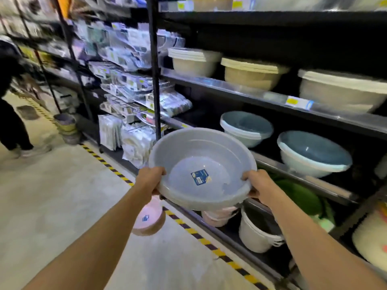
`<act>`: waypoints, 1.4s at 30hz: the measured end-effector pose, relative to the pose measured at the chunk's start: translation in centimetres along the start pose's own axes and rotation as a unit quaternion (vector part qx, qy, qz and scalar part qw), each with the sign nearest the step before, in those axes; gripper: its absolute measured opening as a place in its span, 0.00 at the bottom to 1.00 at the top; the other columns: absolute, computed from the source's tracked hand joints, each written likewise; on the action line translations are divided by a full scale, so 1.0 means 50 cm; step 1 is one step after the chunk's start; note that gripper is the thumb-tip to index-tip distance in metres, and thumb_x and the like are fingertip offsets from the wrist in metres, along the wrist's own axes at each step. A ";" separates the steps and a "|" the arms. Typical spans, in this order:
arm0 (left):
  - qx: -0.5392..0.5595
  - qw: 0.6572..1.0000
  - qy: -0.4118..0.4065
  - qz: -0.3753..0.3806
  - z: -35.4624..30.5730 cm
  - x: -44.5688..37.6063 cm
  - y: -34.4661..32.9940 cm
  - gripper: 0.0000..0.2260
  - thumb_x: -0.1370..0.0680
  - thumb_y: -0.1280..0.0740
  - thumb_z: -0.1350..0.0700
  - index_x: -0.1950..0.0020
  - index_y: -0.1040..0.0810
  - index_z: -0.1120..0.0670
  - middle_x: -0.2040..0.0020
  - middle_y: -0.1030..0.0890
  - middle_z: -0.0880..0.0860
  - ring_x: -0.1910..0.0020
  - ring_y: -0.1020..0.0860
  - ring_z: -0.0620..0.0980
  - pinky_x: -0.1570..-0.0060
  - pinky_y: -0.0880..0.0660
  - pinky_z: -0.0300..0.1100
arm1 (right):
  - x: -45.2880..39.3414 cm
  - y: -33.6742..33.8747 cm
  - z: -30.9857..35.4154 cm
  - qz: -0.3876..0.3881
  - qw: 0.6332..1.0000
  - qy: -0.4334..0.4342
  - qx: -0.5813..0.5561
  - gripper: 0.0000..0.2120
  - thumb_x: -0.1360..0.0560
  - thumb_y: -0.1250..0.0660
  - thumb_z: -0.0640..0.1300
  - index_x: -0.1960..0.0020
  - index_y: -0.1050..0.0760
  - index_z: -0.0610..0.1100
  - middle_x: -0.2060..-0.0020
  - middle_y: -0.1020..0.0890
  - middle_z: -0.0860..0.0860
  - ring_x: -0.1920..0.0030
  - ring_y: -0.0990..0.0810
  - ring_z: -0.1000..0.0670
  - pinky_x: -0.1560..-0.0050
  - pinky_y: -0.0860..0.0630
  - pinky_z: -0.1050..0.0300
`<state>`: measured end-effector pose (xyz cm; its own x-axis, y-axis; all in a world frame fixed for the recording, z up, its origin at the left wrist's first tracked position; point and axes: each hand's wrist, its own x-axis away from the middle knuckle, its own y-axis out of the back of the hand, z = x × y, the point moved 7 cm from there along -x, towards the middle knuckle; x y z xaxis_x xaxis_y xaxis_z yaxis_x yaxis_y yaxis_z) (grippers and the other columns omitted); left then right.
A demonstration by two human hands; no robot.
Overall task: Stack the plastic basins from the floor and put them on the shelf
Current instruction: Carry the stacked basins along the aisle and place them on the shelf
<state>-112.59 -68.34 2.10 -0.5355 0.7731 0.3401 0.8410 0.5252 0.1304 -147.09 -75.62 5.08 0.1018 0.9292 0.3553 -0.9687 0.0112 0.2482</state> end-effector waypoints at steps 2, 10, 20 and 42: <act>0.014 1.000 -0.008 -0.014 -0.016 -0.040 0.054 0.13 0.29 0.31 0.59 0.47 0.24 0.62 0.54 0.19 0.64 0.62 0.19 0.61 0.67 0.18 0.52 | -0.019 -0.070 0.028 0.020 1.000 0.002 -0.002 0.18 0.26 0.35 0.33 0.37 0.28 0.32 0.58 0.21 0.38 0.60 0.21 0.40 0.65 0.21 0.51; 0.035 0.998 0.000 -0.060 -0.034 -0.195 0.164 0.14 0.28 0.31 0.59 0.43 0.26 0.60 0.52 0.19 0.62 0.58 0.18 0.59 0.76 0.22 0.42 | -0.153 -0.280 0.106 0.073 0.997 0.026 0.002 0.22 0.28 0.35 0.32 0.34 0.29 0.31 0.44 0.20 0.32 0.55 0.20 0.38 0.59 0.19 0.46; 0.037 0.990 0.051 -0.128 -0.019 -0.447 0.201 0.04 0.27 0.33 0.59 0.55 0.26 0.56 0.59 0.18 0.59 0.64 0.18 0.56 0.79 0.23 0.40 | -0.442 -0.530 0.150 0.152 0.988 0.006 0.034 0.15 0.27 0.34 0.33 0.42 0.30 0.38 0.59 0.22 0.42 0.63 0.22 0.43 0.73 0.22 0.55; 0.001 0.976 0.114 -0.187 0.413 -1.061 0.328 0.17 0.35 0.33 0.53 0.49 0.19 0.58 0.57 0.16 0.55 0.61 0.17 0.57 0.65 0.22 0.49 | -0.924 -1.127 -0.132 0.242 0.964 -0.006 0.115 0.18 0.28 0.35 0.30 0.41 0.21 0.41 0.48 0.14 0.41 0.50 0.15 0.40 0.54 0.22 0.49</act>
<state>-72.03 -93.40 -33.03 -0.7732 0.4280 0.4679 0.5898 0.7564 0.2828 -98.69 -116.74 -31.28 -0.3443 0.8008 0.4901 -0.8282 -0.5049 0.2431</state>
